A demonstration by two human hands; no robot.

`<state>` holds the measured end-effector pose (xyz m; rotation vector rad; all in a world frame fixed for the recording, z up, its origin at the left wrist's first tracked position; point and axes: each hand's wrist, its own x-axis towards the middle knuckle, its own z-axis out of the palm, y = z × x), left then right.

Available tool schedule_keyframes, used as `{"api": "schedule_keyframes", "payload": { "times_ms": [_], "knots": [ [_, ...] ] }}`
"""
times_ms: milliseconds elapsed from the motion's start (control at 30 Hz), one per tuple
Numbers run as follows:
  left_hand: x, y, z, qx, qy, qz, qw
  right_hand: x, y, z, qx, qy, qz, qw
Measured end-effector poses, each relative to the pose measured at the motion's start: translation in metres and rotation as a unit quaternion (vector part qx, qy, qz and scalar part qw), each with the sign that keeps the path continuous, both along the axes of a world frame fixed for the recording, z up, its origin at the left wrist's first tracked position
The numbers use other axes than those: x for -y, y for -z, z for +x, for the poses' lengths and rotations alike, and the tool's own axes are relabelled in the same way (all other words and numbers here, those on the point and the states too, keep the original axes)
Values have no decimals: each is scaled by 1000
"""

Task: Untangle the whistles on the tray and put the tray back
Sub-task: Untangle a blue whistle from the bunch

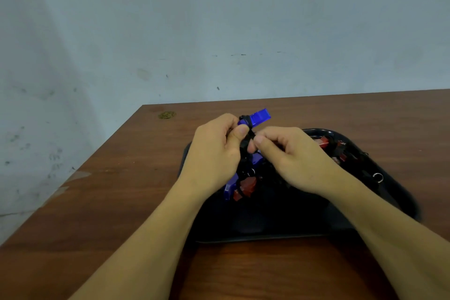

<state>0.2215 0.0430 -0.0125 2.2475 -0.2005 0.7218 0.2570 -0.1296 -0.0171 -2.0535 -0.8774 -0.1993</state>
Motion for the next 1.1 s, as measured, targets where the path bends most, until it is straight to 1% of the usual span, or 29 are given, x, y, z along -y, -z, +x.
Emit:
{"api": "schedule_keyframes", "payload": {
  "times_ms": [67, 100, 200, 300, 367, 400, 467, 533, 567, 633, 667, 700, 767, 867, 967, 1033, 1100],
  "knots": [
    [-4, -1, 0, -8, -35, 52, 998, 3, -2, -2, 42, 6, -44, 998],
    [-5, -1, -1, -18, -39, 83, 996, 5, -3, -1, 58, 14, -40, 997],
    [-3, -5, -3, -48, -29, 174, 983, 14, -11, 5, 94, 40, 20, 995],
    [4, -12, -10, -57, 16, 255, 965, 20, -17, 6, 100, 40, 55, 993],
    [4, -14, -14, -50, 69, 282, 956, 21, -17, 9, 80, 37, 63, 994],
    [2, -13, -15, -39, 98, 271, 957, 21, -18, 10, 53, 26, 73, 996],
    [-2, -11, -18, -20, 146, 213, 966, 22, -15, 13, -51, -23, 131, 990],
    [-1, -11, -19, -47, 196, 119, 972, 23, -15, 14, -203, -81, 181, 959],
    [0, -11, -19, -70, 220, 77, 970, 24, -14, 14, -260, -96, 188, 943],
    [3, -11, -18, -88, 250, 16, 964, 25, -13, 16, -327, -109, 199, 917],
    [4, -10, -17, -87, 257, -5, 963, 24, -12, 16, -345, -112, 209, 908],
    [4, -9, -16, -83, 260, -26, 962, 22, -11, 16, -354, -108, 218, 903],
    [4, -4, -12, -78, 258, -86, 959, 17, -10, 16, -349, -94, 225, 905],
    [2, 5, -5, -84, 243, -187, 948, 9, -7, 13, -322, -79, 208, 920],
    [3, 8, -1, -93, 214, -242, 942, 4, -5, 10, -288, -64, 198, 935],
    [3, 9, 1, -96, 184, -262, 943, 1, 0, 10, -223, -51, 183, 956],
    [1, 10, 3, -96, 146, -256, 951, -1, 6, 10, -109, -24, 115, 987]
  ]
}}
